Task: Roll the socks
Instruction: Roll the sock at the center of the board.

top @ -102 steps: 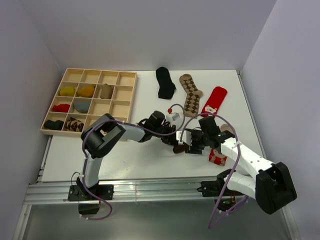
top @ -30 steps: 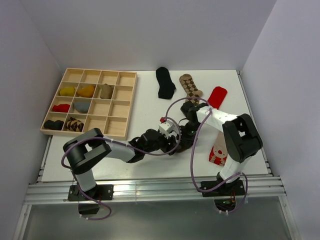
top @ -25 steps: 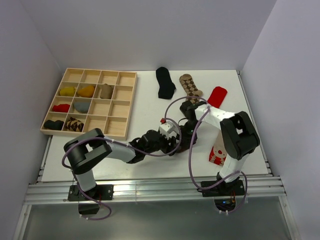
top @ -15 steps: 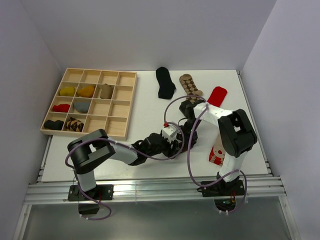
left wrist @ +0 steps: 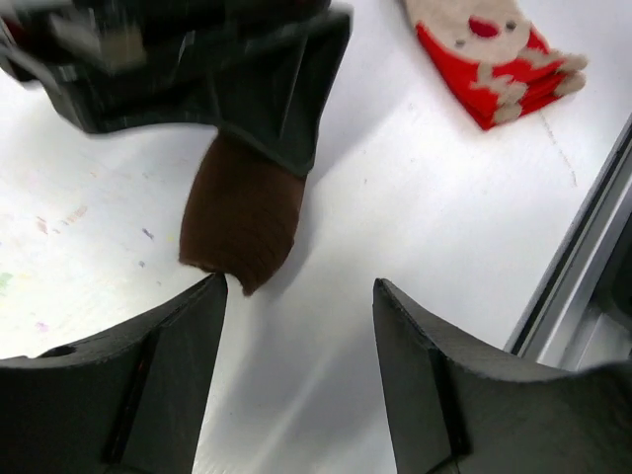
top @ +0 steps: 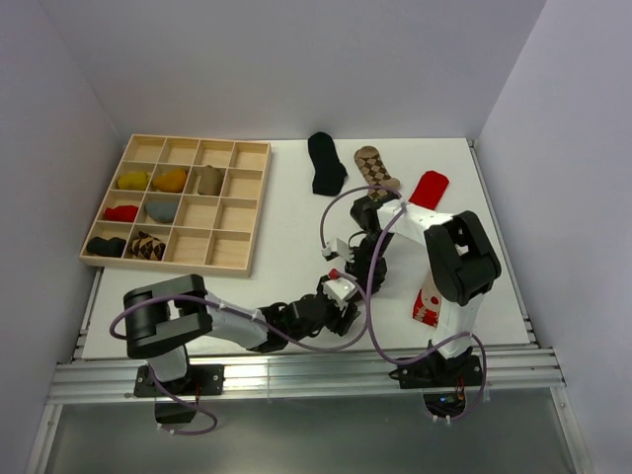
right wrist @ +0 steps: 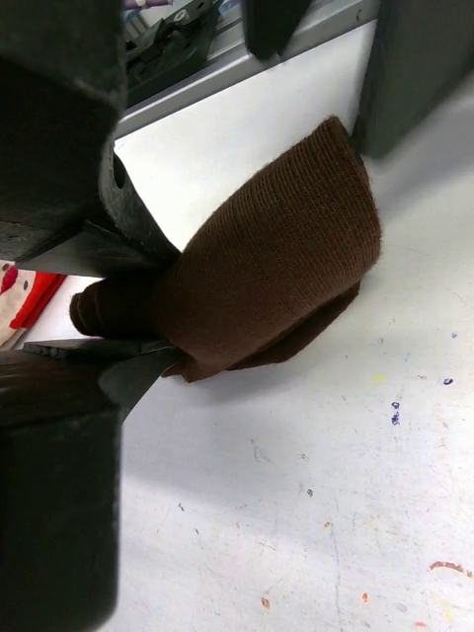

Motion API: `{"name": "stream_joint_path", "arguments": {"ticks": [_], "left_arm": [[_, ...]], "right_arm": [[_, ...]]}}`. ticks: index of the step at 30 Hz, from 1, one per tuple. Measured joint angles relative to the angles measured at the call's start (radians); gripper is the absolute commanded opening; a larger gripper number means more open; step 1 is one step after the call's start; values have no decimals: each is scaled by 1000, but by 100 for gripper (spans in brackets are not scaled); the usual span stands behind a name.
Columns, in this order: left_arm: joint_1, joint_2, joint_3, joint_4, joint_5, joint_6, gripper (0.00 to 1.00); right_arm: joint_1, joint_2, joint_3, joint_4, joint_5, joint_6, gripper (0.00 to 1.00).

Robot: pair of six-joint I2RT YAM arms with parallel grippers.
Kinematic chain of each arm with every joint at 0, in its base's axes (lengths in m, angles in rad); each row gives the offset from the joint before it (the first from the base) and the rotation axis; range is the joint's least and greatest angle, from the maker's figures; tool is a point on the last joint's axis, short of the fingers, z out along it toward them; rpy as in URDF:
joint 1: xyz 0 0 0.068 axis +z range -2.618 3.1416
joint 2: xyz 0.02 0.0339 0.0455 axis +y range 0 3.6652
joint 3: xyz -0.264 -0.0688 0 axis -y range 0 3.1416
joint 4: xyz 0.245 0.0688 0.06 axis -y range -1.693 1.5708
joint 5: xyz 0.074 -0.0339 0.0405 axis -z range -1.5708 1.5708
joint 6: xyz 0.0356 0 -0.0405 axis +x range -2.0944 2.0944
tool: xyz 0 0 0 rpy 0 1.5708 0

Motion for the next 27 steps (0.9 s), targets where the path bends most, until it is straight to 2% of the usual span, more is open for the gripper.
{"name": "stream_joint_path", "arguments": {"ticks": [4,9,19,27], "left_arm": [[-62,-61,15,-49,-127,84,66],[-115,-24,119,-112,-203,202,66],[-135,181,254,-176,-279,422,66],[-126,213,277,-175,-299,518,66]], "right_arm": [[0,8,9,-5,-1,11,8],[0,35,35,-27,0,23,8],[0,55,55,-46,-1,27,7],[0,67,66,-57,-1,27,7]]}}
